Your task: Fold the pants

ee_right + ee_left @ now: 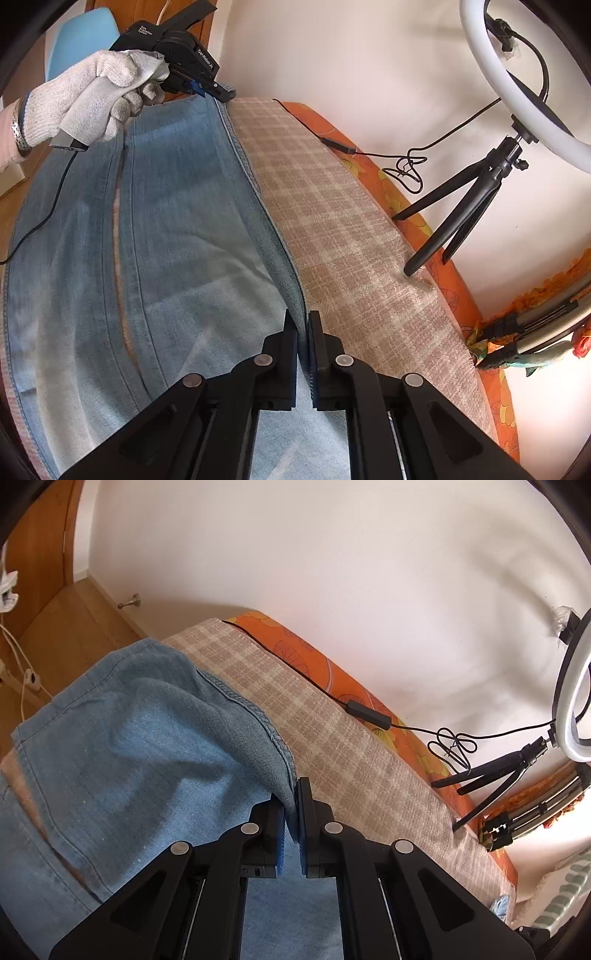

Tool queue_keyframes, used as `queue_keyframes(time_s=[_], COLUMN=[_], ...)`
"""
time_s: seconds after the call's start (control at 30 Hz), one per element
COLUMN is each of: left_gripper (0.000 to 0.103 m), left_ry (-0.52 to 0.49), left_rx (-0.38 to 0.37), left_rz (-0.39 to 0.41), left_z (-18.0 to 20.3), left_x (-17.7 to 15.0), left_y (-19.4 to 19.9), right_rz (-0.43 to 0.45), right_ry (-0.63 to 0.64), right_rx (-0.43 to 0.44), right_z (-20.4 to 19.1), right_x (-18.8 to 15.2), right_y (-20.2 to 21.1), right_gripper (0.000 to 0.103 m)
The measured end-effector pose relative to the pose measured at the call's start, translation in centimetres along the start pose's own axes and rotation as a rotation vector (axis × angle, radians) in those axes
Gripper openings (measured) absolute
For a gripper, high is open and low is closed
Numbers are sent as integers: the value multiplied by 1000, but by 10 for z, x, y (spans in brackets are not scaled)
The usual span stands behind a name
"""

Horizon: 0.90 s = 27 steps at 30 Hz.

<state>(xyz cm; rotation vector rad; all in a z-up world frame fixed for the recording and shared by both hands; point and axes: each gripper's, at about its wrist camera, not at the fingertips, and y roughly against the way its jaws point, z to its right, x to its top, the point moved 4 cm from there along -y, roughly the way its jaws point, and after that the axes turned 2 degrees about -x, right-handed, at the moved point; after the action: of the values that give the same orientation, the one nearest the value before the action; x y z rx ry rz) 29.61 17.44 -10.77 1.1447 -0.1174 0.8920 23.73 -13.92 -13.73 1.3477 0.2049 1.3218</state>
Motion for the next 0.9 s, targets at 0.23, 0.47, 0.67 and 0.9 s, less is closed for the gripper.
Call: queue_keyframes(time_s=[0.23, 0.47, 0.67, 0.9], left_gripper=[5, 4, 5, 21], left_ry=[-37, -13, -62, -130], left_rx=[-31, -9, 46, 130], left_rz=[63, 51, -28, -14], left_z=[-8, -49, -77, -95], left_x=[-25, -77, -136, -144], left_y=[67, 122, 138, 159], right_rz=[39, 37, -48, -94], right_ry=[100, 176, 191, 174], right_rx=[-2, 70, 124, 96], right_z=[-55, -142, -196, -212], right_x=[4, -20, -66, -86], right_y=[79, 114, 101, 89], right_gripper=[2, 2, 2, 3])
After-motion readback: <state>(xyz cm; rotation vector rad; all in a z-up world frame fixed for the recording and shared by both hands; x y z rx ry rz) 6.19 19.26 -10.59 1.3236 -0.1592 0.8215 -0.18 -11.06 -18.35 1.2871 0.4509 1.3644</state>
